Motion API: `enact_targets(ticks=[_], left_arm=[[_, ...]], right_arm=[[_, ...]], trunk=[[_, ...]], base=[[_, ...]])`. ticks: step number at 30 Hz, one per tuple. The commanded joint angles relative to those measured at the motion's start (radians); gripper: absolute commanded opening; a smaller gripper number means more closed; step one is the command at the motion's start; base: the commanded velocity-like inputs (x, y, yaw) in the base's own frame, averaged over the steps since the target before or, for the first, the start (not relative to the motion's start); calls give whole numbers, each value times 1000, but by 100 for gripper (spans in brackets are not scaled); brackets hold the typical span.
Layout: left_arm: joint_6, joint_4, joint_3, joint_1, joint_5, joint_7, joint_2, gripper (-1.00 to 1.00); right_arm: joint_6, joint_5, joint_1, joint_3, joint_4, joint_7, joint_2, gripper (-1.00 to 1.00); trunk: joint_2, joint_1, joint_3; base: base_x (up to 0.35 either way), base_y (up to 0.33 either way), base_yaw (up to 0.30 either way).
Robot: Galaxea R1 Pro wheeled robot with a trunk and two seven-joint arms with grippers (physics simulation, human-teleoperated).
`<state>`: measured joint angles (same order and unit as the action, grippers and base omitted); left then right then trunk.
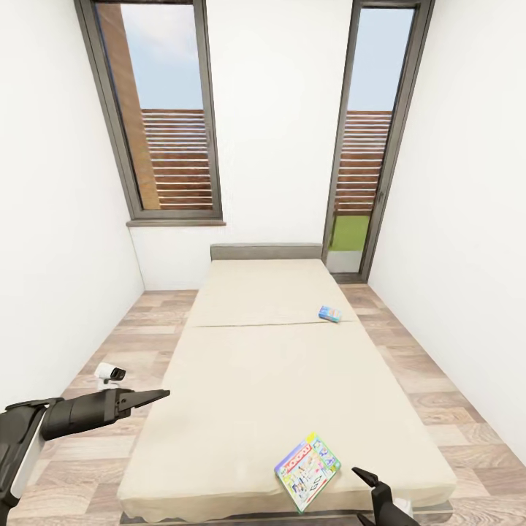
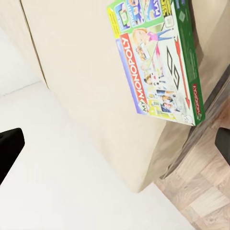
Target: Put all the toys in the child's room - the three board games (two on the bed and one on the table), the two jigsaw puzzles on the table, and the tennis ball on the table - inside the toy box on the table in the child's room.
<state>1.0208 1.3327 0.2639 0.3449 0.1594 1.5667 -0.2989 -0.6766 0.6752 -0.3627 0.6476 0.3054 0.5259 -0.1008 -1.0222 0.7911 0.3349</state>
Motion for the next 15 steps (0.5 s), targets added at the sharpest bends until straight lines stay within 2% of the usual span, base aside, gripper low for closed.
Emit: enact_targets(ticks=[1, 4, 10, 15], left_arm=[[10, 0, 0, 1, -1, 4, 0, 100], [10, 0, 0, 0, 1, 4, 0, 100], [10, 0, 0, 0, 2, 4, -1, 100], [10, -1, 2, 0, 0, 4, -1, 100]], right_arm=[[-7, 0, -1, 6, 0, 0, 0, 100], [-6, -1, -1, 6, 0, 0, 0, 100], [-5, -2, -1, 6, 1, -1, 0, 100], [-4, -2, -1, 6, 1, -1, -3, 100]], trunk=[[-1, 0, 1], [-1, 0, 1], [-1, 0, 1], [-1, 0, 1]], base=[[0, 0, 0], [0, 40, 0], [0, 162, 0], [0, 47, 0]])
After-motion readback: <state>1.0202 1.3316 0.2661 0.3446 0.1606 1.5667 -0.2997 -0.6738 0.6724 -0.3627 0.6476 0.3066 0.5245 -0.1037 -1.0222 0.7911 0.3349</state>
